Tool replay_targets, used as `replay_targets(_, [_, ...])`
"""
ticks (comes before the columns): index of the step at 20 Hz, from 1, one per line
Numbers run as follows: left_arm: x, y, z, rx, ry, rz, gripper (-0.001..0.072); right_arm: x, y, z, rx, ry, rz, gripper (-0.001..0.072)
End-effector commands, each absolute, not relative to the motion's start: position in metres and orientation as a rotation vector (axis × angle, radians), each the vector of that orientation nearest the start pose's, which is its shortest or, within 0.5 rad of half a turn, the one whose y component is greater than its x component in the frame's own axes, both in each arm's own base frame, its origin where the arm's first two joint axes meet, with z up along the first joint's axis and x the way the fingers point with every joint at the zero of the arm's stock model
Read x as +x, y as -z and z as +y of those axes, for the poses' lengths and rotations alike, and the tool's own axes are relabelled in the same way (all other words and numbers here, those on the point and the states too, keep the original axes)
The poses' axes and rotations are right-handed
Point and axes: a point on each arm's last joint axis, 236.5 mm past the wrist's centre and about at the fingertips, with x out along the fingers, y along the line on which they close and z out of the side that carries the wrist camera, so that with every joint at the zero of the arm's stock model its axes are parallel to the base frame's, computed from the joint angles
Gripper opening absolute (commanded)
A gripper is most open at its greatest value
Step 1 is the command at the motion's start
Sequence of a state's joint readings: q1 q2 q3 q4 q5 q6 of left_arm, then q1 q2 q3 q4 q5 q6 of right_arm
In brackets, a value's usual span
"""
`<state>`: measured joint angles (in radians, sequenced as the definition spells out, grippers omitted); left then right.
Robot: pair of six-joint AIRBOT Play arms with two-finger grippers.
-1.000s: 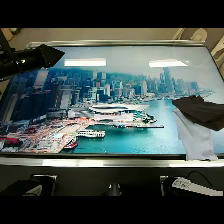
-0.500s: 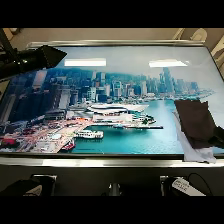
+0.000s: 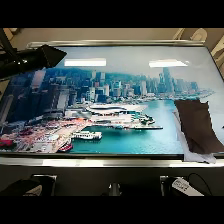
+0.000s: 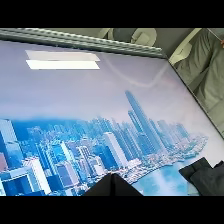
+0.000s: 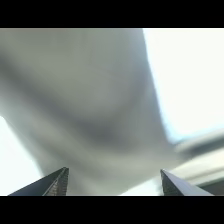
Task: Fold the shirts.
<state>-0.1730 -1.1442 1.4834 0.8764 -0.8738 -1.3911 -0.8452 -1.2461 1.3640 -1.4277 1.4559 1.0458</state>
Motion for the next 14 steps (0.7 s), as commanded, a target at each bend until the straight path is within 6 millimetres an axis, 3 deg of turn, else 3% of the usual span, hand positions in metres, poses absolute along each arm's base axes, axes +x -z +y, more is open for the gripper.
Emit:
replay_targets(1, [0.435,-0.278,-0.173,-0.214,0.508,0.53,0.0024,0.331,-0.208,-0.276,-0.156,0.321,0.936,0.0633])
replay_targets(2, [0.44,-0.272,-0.16,-0.139,0.437,0.563,0.0024,0.354,-0.243,-0.261,-0.23,0.305,0.843,0.0633])
replay_targets(3, [0.445,-0.262,-0.14,-0.046,0.337,0.617,0.0024,0.374,-0.263,-0.237,-0.281,0.258,0.784,0.0632])
replay_targets(4, [0.449,-0.251,-0.117,0.033,0.228,0.678,0.0024,0.394,-0.27,-0.201,-0.312,0.179,0.756,0.0632])
replay_targets(5, [0.449,-0.236,-0.094,0.092,0.12,0.748,0.0025,0.407,-0.26,-0.159,-0.325,0.077,0.781,0.063])
replay_targets(7, [0.441,-0.198,-0.075,0.13,0.048,0.903,0.0069,0.416,-0.206,-0.087,-0.302,-0.115,0.938,0.062])
replay_targets(8, [0.43,-0.174,-0.072,0.135,0.038,1.006,0.0282,0.409,-0.173,-0.055,-0.287,-0.221,1.056,0.0606])
replay_targets(9, [0.411,-0.144,-0.065,0.154,0.015,1.15,0.0617,0.397,-0.142,-0.027,-0.273,-0.322,1.175,0.0607])
replay_targets(10, [0.39,-0.118,-0.057,0.17,-0.01,1.286,0.072,0.384,-0.116,-0.002,-0.267,-0.413,1.278,0.0607])
replay_targets(12, [0.369,-0.087,-0.054,0.178,-0.005,1.369,0.072,0.37,-0.09,0.025,-0.305,-0.492,1.371,0.0609])
replay_targets(14, [0.369,-0.081,-0.06,0.144,0.016,1.298,0.072,0.365,-0.083,0.033,-0.331,-0.496,1.395,0.061])
